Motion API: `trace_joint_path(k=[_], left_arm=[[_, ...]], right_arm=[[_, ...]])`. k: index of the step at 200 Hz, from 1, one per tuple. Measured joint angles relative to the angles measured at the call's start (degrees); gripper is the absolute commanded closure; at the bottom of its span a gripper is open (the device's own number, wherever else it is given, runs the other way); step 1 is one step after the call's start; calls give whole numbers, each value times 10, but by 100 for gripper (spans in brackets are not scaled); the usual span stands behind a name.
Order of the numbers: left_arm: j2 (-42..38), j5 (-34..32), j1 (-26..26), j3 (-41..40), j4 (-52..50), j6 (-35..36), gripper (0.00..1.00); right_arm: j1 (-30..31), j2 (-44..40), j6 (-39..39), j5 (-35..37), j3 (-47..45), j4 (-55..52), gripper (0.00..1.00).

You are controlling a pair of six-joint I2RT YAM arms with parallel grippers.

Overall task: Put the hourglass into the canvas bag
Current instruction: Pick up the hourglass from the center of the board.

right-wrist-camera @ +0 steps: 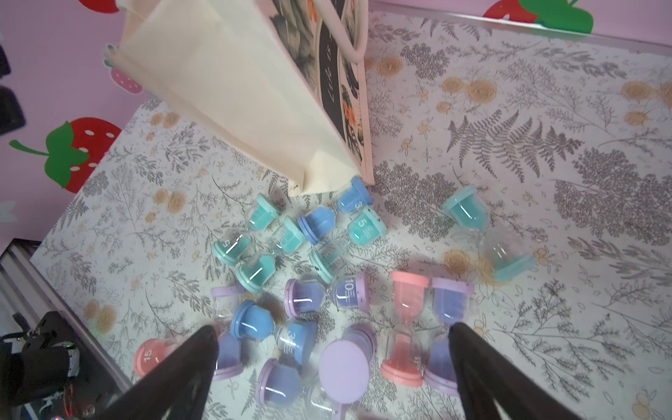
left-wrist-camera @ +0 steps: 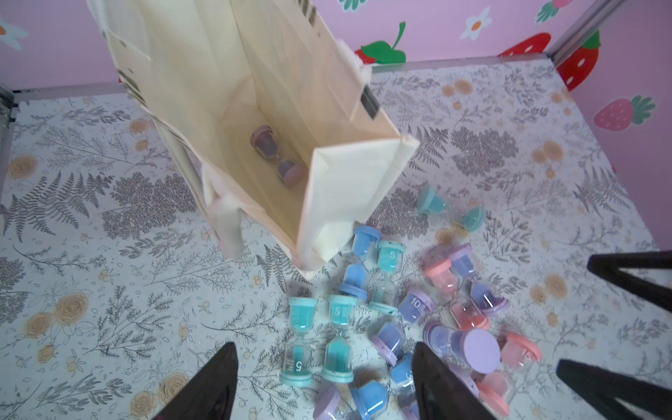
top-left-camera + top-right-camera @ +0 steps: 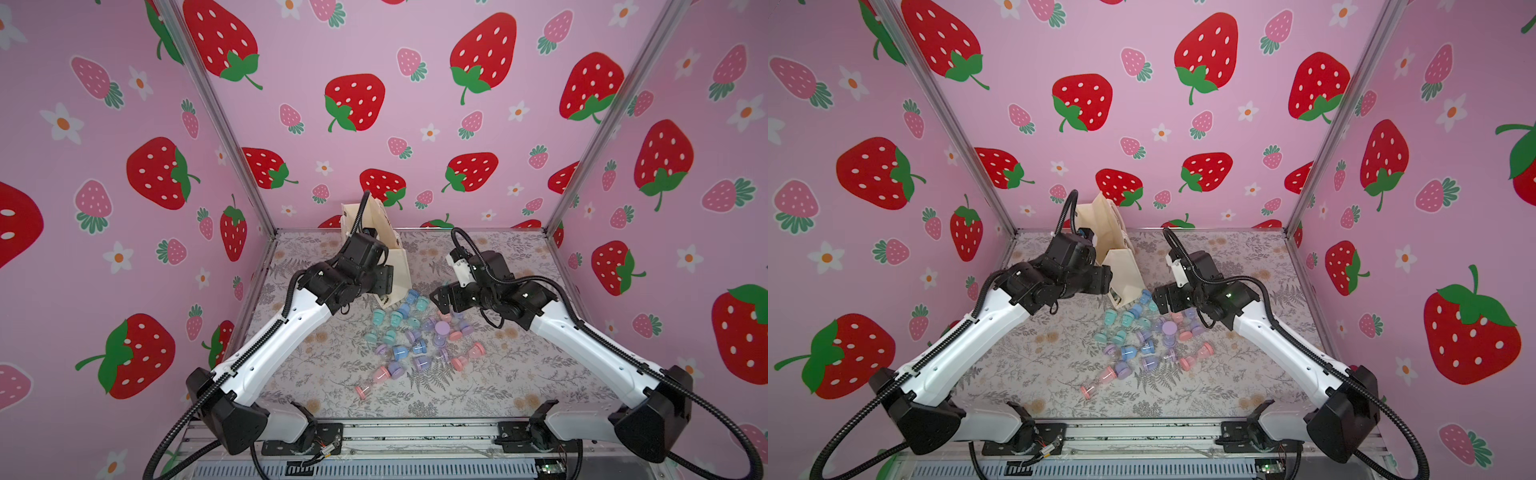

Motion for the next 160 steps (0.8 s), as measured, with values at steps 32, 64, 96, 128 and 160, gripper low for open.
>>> trace_joint_path(k=[32, 64, 96, 128, 160], left_arm=[[-21, -7, -89, -101, 72, 8, 23], [-19, 23, -147, -189, 174, 39, 23], [22, 86, -154, -235, 275, 61, 24], [86, 136, -157, -249, 358, 82, 24], [139, 166, -161, -254, 419, 105, 25]], right_arm=[[0, -37, 19, 14, -49, -20, 1], [-7, -67, 46, 24, -92, -44, 1], [-30, -95, 73, 26, -130, -60, 1], [-52, -116, 87, 26, -156, -74, 1], [-67, -137, 88, 22, -167, -77, 1]])
